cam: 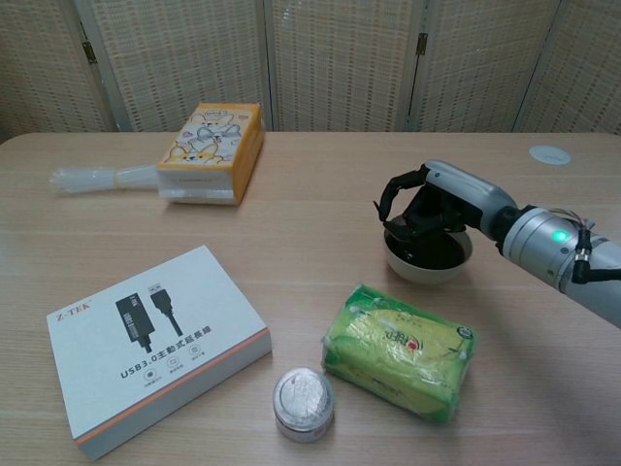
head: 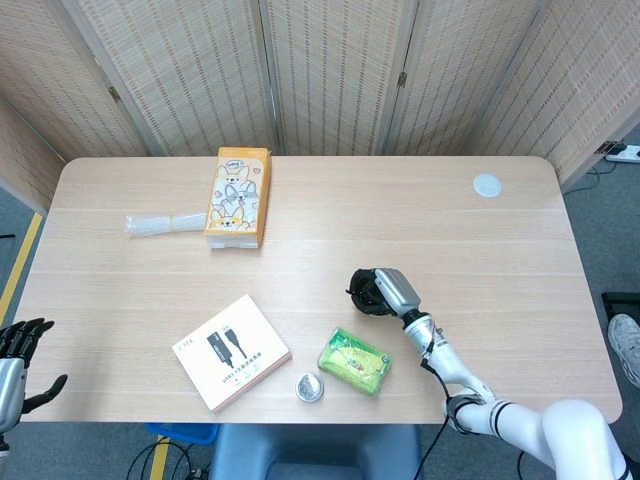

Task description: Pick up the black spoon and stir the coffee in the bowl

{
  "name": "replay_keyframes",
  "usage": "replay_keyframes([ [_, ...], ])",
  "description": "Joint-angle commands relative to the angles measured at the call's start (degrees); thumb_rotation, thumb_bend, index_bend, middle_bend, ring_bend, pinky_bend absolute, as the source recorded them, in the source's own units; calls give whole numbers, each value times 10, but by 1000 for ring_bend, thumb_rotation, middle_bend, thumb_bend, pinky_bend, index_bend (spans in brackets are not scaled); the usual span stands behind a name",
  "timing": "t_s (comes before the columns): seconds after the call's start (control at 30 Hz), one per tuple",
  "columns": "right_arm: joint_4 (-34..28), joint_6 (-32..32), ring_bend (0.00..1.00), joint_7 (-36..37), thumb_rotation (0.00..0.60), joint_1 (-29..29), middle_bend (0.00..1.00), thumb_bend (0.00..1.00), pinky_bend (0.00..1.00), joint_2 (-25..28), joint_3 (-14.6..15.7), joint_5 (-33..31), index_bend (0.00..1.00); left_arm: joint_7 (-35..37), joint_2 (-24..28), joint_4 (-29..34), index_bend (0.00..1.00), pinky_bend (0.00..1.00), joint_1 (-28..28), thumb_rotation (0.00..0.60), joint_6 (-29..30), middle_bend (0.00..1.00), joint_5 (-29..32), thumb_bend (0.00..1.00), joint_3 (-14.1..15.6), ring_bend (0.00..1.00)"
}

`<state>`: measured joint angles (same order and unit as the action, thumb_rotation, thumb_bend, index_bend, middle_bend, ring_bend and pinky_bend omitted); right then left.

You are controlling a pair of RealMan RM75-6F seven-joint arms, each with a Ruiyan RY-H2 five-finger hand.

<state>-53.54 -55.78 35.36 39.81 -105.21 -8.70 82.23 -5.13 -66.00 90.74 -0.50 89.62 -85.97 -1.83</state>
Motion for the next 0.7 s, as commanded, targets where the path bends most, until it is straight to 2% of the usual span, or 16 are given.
replay_keyframes([
  [0.03,1,-8,1000,2,600,-9,1000,513,1000,8,8,6,688,0,1,2,207,171,0,600,1,190,-2,256,1,150],
  [0.17,11,-10,1000,-6,600,-18,1000,515,1000,20,16,6,693,4,2,6,207,171,1,600,3,190,-5,256,1,150],
  [0.3,23,-4,1000,-6,600,-19,1000,515,1000,24,10,-4,693,3,2,7,207,171,1,600,2,190,-6,256,1,150],
  [0.57,64,9,1000,-6,600,9,1000,517,1000,-6,-11,-10,693,0,2,6,207,171,1,600,1,190,-2,256,0,150],
  [0.7,72,10,1000,1,600,19,1000,517,1000,-20,-12,-3,693,0,1,5,207,171,2,600,1,190,1,256,0,150],
])
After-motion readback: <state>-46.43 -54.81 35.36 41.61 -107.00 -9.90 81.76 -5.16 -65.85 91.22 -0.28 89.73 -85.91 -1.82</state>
